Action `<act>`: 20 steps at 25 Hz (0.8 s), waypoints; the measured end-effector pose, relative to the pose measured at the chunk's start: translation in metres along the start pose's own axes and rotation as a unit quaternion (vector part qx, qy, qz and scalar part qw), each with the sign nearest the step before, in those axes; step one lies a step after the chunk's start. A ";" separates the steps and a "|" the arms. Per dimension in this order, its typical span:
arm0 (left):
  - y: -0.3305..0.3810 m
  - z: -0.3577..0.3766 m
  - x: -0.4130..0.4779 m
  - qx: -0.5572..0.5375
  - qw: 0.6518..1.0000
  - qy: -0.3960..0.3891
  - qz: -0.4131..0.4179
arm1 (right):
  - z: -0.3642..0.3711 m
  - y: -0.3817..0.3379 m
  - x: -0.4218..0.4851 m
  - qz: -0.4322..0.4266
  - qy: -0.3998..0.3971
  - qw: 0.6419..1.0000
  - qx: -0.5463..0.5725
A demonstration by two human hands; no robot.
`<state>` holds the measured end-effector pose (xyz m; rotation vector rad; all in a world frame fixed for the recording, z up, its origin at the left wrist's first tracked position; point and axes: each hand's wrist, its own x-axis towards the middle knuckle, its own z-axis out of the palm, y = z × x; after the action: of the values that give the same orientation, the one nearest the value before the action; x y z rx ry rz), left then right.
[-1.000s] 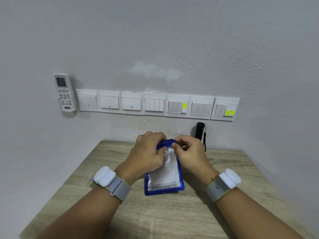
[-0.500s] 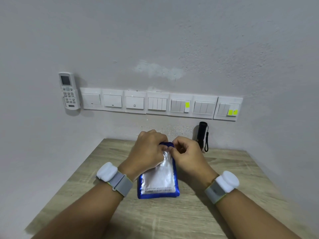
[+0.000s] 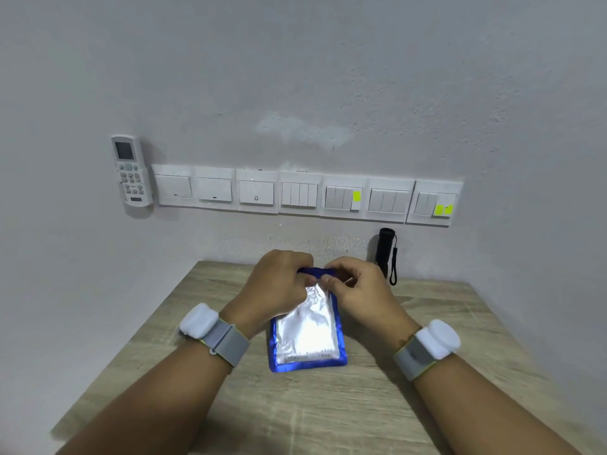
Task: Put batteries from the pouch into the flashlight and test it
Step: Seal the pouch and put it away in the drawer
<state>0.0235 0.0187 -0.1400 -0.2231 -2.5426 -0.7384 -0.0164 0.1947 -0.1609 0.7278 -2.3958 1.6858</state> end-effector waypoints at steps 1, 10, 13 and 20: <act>0.000 0.001 -0.001 -0.005 1.000 0.002 0.002 | 0.000 0.000 0.000 -0.005 -0.005 1.000 0.003; 0.002 0.003 0.000 0.005 1.000 0.002 -0.010 | -0.003 -0.001 0.004 -0.025 0.012 0.997 -0.066; 0.000 0.003 -0.002 -0.018 0.999 -0.001 -0.041 | -0.005 0.001 0.005 -0.016 0.036 0.997 -0.071; -0.001 0.000 0.001 -0.015 0.999 0.007 -0.036 | -0.011 0.000 0.006 -0.005 0.054 0.996 -0.076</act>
<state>0.0224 0.0184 -0.1402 -0.1353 -2.5387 -0.8027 -0.0241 0.2027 -0.1549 0.6080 -2.4087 1.4777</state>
